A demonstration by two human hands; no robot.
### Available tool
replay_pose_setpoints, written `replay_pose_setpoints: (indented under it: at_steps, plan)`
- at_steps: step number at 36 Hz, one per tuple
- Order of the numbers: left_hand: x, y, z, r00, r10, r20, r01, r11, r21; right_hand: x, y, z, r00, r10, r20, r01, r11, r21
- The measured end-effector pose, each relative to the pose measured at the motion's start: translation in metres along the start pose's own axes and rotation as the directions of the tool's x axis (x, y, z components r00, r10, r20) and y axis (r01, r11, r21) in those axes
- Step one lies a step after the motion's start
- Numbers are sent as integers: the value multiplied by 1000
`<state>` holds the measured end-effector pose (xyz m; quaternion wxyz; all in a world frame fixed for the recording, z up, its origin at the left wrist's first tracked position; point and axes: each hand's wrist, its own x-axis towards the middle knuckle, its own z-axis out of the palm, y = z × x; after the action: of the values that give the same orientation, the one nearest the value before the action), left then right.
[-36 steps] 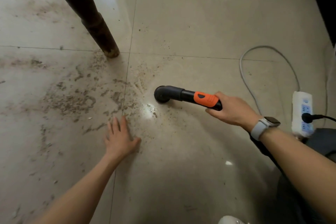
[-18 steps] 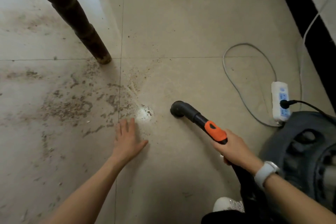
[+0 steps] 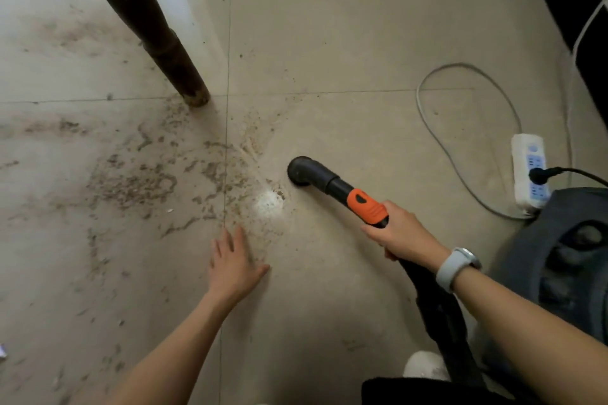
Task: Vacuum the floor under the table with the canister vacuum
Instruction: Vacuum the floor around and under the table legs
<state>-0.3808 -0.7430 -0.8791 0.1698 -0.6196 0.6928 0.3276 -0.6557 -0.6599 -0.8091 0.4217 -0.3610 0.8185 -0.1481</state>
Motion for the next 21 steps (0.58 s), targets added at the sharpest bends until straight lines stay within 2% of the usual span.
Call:
replay_pose_setpoints:
  at_steps: [2,6,9,12,17,19,21]
  plan:
    - [-2,-5,8,999,-43,0,43,999,-5,0,4,-2,1000,-5,-23,5,1000,1]
    - [-8,-13,19,998,-62,2,62,998,26,5,22,-25,976,50,-213,-55,998,-15]
    - [-7,-16,17,997,-76,-22,77,996,43,12,18,-27,966,45,-253,-50,999,-15]
    - [-6,-17,16,996,-84,-26,85,996,29,10,3,-17,986,-15,-166,1,996,-84]
    - [-12,-12,18,997,-72,-19,72,997,4,-25,4,14,990,-84,112,108,966,-234]
    - [-14,-14,20,996,-84,-15,84,996,-3,-35,11,16,986,-70,149,103,968,-229]
    - [-15,-20,21,996,-90,-15,90,996,-26,-32,13,9,992,-59,111,82,973,-216]
